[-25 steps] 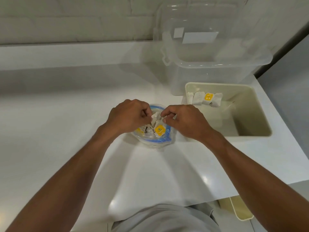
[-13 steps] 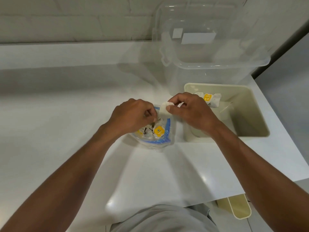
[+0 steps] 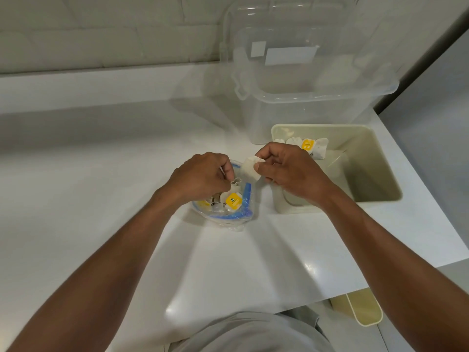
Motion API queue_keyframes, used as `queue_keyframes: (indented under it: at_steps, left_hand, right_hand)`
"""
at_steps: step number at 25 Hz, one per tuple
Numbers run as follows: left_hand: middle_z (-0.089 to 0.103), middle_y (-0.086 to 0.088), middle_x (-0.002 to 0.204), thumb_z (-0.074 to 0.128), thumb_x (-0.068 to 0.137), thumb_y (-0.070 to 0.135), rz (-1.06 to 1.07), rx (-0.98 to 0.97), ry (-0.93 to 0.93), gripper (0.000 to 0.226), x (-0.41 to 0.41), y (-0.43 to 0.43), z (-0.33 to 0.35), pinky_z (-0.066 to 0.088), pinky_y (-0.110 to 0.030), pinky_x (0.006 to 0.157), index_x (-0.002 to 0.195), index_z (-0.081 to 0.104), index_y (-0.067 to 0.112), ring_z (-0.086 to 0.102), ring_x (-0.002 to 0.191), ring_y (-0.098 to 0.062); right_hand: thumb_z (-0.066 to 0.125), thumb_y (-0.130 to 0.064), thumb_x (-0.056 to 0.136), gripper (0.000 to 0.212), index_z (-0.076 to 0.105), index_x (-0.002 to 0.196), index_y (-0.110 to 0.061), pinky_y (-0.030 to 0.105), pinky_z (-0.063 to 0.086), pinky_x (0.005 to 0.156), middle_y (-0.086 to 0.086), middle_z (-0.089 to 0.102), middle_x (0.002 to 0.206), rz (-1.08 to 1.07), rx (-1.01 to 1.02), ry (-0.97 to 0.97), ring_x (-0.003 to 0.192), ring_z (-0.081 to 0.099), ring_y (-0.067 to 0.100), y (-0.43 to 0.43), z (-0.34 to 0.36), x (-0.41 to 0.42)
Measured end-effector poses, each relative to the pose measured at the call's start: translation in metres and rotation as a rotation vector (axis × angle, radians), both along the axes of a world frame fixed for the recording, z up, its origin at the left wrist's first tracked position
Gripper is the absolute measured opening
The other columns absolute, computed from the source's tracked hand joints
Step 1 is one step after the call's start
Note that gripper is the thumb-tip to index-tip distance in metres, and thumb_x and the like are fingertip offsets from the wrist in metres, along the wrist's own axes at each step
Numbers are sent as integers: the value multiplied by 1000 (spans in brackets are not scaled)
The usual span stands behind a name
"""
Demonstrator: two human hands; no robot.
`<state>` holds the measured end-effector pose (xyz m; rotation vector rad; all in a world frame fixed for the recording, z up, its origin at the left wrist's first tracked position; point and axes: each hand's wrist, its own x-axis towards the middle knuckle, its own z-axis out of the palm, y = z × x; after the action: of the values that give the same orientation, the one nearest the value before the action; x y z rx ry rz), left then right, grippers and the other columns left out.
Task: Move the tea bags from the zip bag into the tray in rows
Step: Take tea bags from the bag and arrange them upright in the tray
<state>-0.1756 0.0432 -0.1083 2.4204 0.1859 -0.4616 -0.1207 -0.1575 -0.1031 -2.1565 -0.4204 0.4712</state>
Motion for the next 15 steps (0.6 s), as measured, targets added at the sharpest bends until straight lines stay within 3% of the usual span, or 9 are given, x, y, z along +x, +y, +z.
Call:
queue_keyframes:
  at_steps: [4, 7, 11, 15]
  left_hand:
    - [67, 15, 84, 80, 76, 25, 17, -8, -25, 22, 0, 11, 1, 56, -41, 84, 92, 69, 35, 65, 85, -8]
    - [73, 12, 80, 84, 76, 25, 72, -137, -74, 14, 4, 24, 8, 58, -40, 82, 85, 76, 31, 69, 82, -9]
    - [74, 8, 86, 74, 84, 5, 53, -246, -100, 27, 6, 38, 21, 54, -31, 74, 90, 77, 31, 67, 78, -6]
    - [67, 9, 90, 65, 87, 5, -4, -145, -119, 30, 4, 39, 22, 54, -35, 75, 93, 71, 34, 67, 82, -16]
  right_hand:
    - [68, -23, 88, 3, 67, 88, -25, 32, 54, 65, -5, 70, 75, -6, 20, 30, 63, 66, 7, 1, 2, -1]
    - [68, -20, 89, 4, 68, 92, -23, 35, 54, 64, -4, 70, 74, -3, 23, 19, 62, 65, 7, 1, 3, -2]
    - [67, -19, 89, 10, 66, 97, -24, 33, 52, 64, -7, 67, 73, -23, 33, 30, 61, 64, 6, 2, 5, 0]
    - [67, -22, 90, 5, 67, 96, -22, 30, 52, 63, -8, 69, 76, 5, 47, 54, 65, 65, 7, 3, 8, -3]
